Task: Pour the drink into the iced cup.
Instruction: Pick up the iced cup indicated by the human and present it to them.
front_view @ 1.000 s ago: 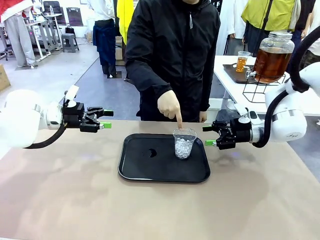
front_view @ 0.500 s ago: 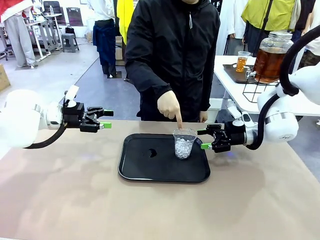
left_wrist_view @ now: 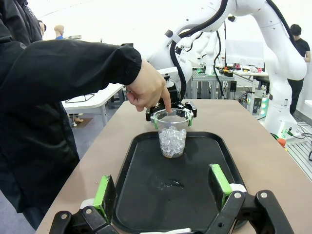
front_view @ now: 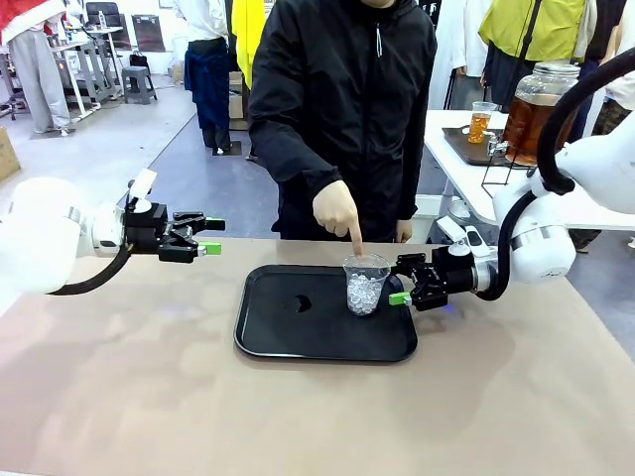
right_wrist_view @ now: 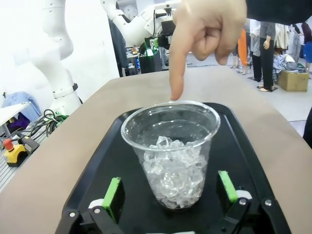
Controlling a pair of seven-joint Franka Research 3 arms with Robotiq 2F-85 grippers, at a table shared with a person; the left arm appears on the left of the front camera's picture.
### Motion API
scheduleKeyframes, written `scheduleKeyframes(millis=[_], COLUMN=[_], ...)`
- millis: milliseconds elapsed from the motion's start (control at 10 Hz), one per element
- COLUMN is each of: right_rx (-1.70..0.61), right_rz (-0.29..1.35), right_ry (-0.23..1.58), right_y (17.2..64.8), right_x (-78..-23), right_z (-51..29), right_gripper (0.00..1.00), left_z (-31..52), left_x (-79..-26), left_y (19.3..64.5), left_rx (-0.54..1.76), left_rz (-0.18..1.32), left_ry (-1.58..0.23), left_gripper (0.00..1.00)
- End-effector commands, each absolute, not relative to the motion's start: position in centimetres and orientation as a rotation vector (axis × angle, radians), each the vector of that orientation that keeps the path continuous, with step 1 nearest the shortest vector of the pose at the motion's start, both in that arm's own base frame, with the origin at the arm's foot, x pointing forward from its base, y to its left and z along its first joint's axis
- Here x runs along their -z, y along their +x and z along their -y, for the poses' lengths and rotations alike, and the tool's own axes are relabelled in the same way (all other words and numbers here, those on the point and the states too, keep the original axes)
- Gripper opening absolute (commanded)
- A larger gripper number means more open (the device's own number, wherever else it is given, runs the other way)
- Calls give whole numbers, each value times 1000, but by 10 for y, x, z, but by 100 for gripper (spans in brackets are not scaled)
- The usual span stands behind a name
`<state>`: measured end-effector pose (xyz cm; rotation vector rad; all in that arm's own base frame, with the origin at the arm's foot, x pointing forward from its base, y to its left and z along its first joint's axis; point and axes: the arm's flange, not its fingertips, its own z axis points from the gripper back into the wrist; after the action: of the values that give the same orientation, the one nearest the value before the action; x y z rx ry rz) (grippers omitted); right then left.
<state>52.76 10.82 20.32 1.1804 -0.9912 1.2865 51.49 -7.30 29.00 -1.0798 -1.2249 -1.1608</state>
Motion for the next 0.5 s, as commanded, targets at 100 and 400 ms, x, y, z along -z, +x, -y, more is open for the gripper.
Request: scheduleKeyframes(millis=[100, 400], right_rx=[-1304, -1310], right_rz=[940, 958], right_ry=[1226, 1225], right_y=[535, 538], right_x=[-206, -204], right_z=[-117, -127], right_gripper=[100, 100], left_z=[74, 74], left_x=[-292, -292], left_y=[515, 515], left_rx=[1163, 1163], left_rz=[1224, 1224], left_ry=[-1072, -1072], left_gripper=[100, 100])
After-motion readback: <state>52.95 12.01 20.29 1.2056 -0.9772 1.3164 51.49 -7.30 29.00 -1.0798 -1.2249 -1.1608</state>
